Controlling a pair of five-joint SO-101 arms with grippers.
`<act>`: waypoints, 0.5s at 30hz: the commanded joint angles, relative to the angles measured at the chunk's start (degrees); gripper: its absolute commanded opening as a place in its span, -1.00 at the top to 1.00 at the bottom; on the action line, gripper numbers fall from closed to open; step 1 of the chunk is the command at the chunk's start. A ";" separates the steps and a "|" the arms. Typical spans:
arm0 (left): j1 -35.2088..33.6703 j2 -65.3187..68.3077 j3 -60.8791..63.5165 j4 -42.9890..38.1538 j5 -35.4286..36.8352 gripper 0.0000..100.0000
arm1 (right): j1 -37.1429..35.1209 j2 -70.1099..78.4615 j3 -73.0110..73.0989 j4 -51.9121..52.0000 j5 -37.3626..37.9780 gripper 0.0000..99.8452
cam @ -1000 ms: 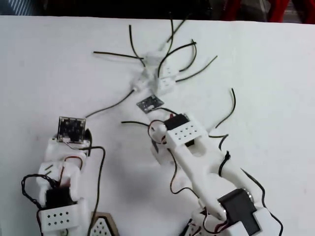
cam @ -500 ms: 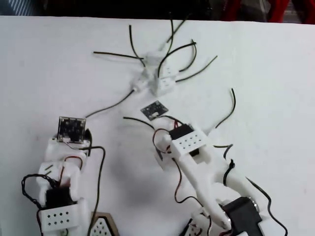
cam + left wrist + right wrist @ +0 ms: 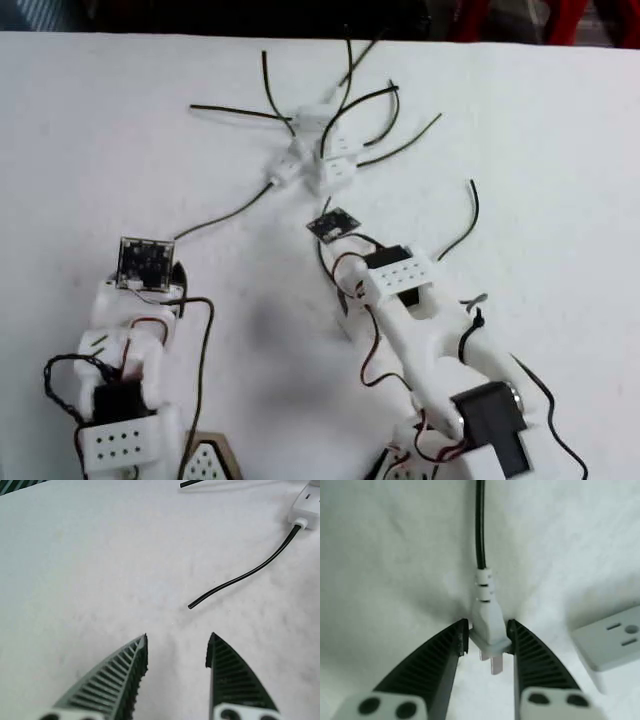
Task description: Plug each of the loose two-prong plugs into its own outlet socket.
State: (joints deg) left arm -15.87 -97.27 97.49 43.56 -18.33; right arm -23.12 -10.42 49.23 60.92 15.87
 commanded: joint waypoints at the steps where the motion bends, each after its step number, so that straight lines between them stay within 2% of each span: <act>1: 0.66 -0.57 -0.18 0.35 0.00 0.60 | -0.48 -0.40 -0.35 -0.40 0.70 0.76; 6: 0.66 -0.57 -0.18 0.35 0.00 0.60 | -0.13 -0.48 -0.44 -2.59 0.70 0.89; 11: 0.66 -0.57 -0.18 0.35 0.00 0.60 | -0.40 -0.48 -0.53 -2.42 0.26 0.76; 15: 0.66 -0.57 -0.18 0.35 0.00 0.60 | -0.31 -0.48 -1.93 -2.42 0.18 0.76</act>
State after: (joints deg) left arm -15.87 -97.27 97.49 43.74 -18.33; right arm -23.38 -10.42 49.32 58.90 16.04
